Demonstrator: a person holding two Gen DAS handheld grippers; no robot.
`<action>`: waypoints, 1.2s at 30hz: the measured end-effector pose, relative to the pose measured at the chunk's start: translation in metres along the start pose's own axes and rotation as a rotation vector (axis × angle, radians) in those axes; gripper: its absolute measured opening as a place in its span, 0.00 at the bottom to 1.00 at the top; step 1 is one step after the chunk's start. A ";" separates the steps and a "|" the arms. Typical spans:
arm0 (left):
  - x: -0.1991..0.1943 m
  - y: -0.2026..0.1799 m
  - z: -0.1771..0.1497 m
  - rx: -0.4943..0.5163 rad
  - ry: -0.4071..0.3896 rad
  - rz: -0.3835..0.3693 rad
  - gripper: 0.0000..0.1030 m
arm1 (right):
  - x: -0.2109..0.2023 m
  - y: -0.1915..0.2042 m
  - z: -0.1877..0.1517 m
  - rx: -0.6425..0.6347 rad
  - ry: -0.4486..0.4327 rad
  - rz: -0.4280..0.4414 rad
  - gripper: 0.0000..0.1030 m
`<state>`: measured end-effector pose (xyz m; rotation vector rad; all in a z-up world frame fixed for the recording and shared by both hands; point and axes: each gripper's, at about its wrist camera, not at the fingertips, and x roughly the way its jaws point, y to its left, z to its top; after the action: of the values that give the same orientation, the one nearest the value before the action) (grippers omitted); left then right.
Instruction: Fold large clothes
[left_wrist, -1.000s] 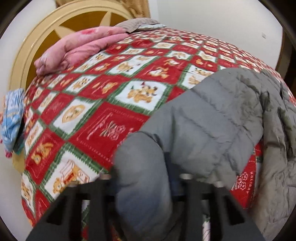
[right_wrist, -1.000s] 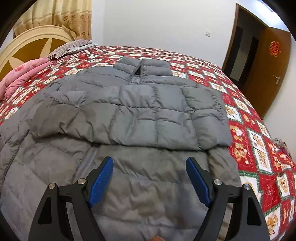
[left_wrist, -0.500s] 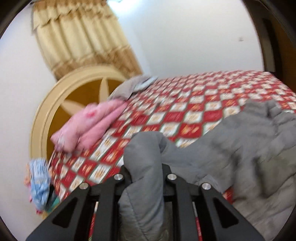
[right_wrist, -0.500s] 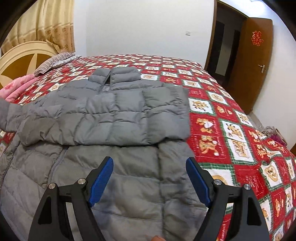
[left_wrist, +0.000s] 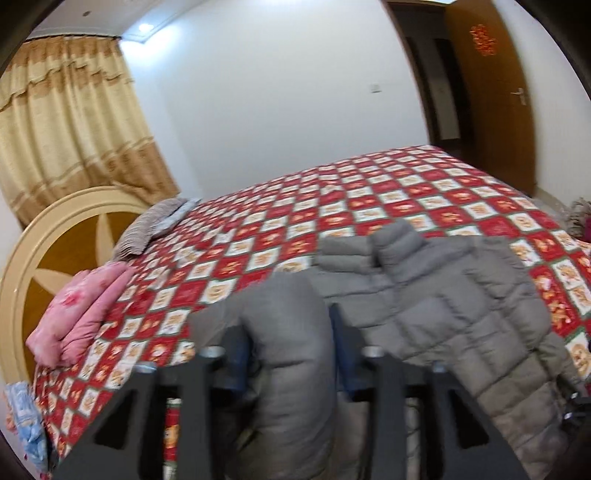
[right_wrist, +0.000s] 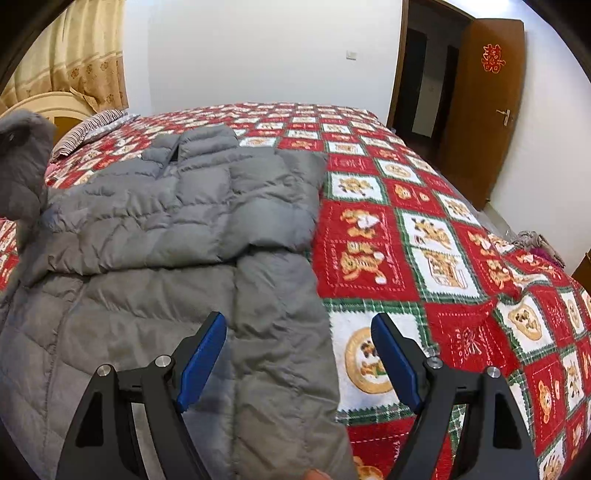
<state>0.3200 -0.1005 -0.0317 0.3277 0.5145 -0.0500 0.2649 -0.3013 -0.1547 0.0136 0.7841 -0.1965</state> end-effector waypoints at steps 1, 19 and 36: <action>-0.003 -0.006 0.002 -0.001 -0.007 -0.008 0.67 | 0.002 -0.001 -0.001 0.004 0.004 0.001 0.78; 0.061 0.059 -0.049 -0.071 0.088 0.168 0.96 | -0.005 0.046 0.046 0.037 0.011 0.275 0.78; 0.094 0.111 -0.086 -0.230 0.220 0.146 0.99 | 0.069 0.144 0.086 0.055 0.124 0.490 0.26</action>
<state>0.3748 0.0354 -0.1158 0.1452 0.7055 0.1879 0.3983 -0.1793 -0.1511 0.2689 0.8752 0.2499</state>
